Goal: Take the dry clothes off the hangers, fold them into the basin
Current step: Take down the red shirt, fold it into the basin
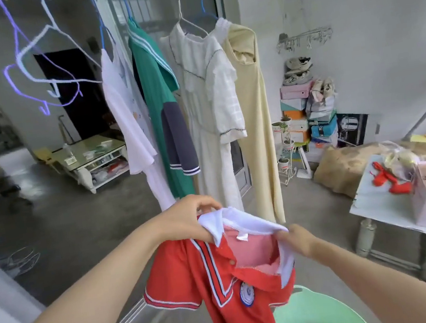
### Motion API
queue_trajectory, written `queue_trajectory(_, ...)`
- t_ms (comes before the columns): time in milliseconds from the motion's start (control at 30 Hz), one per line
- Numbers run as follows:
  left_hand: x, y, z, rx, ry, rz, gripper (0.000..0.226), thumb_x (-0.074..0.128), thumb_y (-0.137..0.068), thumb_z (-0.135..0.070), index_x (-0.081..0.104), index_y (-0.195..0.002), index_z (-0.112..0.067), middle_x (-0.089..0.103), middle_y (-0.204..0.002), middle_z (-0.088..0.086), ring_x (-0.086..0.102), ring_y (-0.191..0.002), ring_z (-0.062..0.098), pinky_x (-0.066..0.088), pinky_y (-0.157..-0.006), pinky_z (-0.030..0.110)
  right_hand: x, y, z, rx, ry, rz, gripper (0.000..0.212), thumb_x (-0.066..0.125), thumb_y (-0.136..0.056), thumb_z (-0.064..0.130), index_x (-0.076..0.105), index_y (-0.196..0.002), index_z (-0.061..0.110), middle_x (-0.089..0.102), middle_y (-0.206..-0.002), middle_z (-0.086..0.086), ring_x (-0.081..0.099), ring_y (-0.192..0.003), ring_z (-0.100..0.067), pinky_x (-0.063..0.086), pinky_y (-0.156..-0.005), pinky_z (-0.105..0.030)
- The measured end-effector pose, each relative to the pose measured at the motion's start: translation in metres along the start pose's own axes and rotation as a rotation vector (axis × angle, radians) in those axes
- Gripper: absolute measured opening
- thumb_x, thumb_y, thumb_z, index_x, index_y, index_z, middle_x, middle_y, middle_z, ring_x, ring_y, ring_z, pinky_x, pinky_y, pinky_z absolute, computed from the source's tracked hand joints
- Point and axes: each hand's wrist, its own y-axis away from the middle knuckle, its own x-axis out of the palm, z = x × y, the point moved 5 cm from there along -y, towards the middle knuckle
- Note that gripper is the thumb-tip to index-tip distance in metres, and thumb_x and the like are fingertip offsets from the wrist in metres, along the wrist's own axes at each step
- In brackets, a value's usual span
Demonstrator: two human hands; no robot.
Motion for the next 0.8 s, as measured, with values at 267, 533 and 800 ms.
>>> queue_trajectory(267,0.042,-0.02,-0.009,0.015,-0.057,0.261,0.088,0.088,-0.057,-0.018,0.045,-0.133,-0.033,0.054,-0.121,-0.029,0.051,-0.112,-0.011,0.042,-0.097,0.012,-0.077,0.026,-0.021,-0.033,-0.041,-0.278,0.03,0.05,-0.094,0.036,0.047,-0.08,0.01,0.052,-0.073,0.0,0.05,-0.076,-0.02,0.042,-0.075,-0.039)
queue_trajectory(533,0.036,-0.072,0.013,-0.047,0.131,-0.091,0.028,0.061,-0.091,-0.012,0.053,-0.065,-0.018,0.054,-0.055,-0.015,0.048,-0.054,-0.01,0.036,-0.061,0.016,-0.104,0.045,-0.01,-0.068,0.117,0.047,0.036,0.068,-0.084,0.035,0.057,-0.115,0.021,0.063,-0.11,0.006,0.058,-0.1,-0.011,0.047,-0.081,-0.019)
queue_trajectory(800,0.034,-0.106,0.034,0.018,0.268,-0.044,0.02,0.069,-0.086,-0.014,0.059,-0.07,-0.01,0.056,-0.06,-0.01,0.049,-0.06,0.0,0.039,-0.061,0.019,-0.129,0.032,-0.02,-0.064,0.471,0.007,0.016,0.066,-0.074,0.013,0.057,-0.08,0.002,0.052,-0.07,-0.003,0.045,-0.068,-0.016,0.033,-0.058,-0.027)
